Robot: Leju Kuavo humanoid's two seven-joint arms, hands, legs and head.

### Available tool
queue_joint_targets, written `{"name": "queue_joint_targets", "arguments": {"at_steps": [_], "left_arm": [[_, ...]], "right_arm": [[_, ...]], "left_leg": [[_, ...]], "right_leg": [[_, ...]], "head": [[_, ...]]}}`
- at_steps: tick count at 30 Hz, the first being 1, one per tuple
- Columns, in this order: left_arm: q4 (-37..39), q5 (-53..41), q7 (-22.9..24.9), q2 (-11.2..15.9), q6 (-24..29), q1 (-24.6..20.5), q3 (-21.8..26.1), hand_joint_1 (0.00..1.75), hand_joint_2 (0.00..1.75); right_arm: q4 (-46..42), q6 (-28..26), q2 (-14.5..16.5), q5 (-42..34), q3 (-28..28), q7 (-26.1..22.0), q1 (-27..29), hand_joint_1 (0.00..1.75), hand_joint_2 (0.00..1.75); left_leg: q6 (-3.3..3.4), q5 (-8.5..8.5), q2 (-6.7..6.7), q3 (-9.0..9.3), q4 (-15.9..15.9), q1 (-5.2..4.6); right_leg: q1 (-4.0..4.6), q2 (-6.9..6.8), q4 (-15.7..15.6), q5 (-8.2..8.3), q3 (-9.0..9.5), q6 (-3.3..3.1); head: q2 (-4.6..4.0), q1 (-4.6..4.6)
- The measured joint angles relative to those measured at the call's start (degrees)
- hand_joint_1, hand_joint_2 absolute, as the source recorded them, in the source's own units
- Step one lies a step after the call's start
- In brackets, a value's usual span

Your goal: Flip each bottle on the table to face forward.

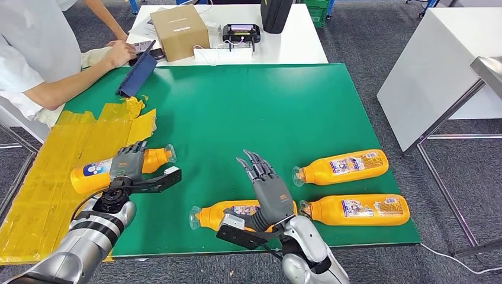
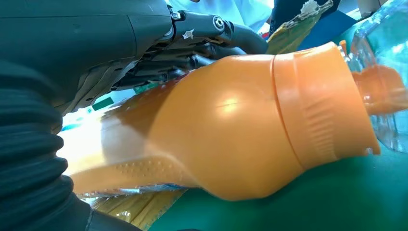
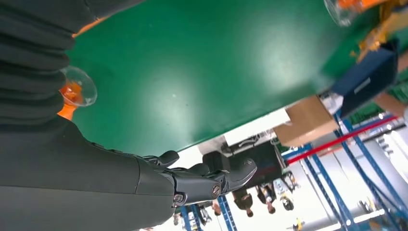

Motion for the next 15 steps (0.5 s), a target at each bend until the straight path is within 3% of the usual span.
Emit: {"name": "queue_joint_targets", "arguments": {"at_steps": [4,8,12,15], "left_arm": [[-0.35,2.45,-3.05,-0.65,4.14,0.67,0.58,0.00,1.75],[-6.28,16.47,-14.77,-2.30,9.28,4.44,3.26,0.00,1.75],[-18.92,38.69,-28.94,-4.30,7.52,11.08,6.03,0.00,1.75],[-28.33,47.43,-33.60,-5.28,5.98,15.56,7.18,0.00,1.75]], "right_arm": [[2.46,2.97,-1.12,1.82,1.36,2.18,-0.91,0.00,1.75],[5.58,4.43,-3.06,4.25,2.66,4.18,-1.06,0.00,1.75],[8.56,5.42,-4.94,6.88,3.90,5.42,-1.03,0.00,1.75],[10.52,5.57,-5.87,8.93,4.68,6.84,-1.08,0.00,1.75]], "left_leg": [[0.01,0.02,0.00,0.01,0.00,0.00],[0.03,0.01,-0.06,-0.04,0.01,-0.05],[0.05,-0.08,-0.02,-0.10,0.01,-0.13],[0.06,-0.15,0.00,-0.13,0.01,-0.13]], "right_leg": [[0.00,0.00,0.00,0.01,0.00,0.00],[-0.03,-0.01,0.00,0.01,0.00,0.01],[-0.08,0.01,-0.01,-0.01,-0.09,0.03],[-0.07,0.01,-0.02,-0.04,-0.14,0.04]], "head": [[0.00,-0.02],[0.00,0.01],[0.00,-0.01],[0.00,0.00]]}}
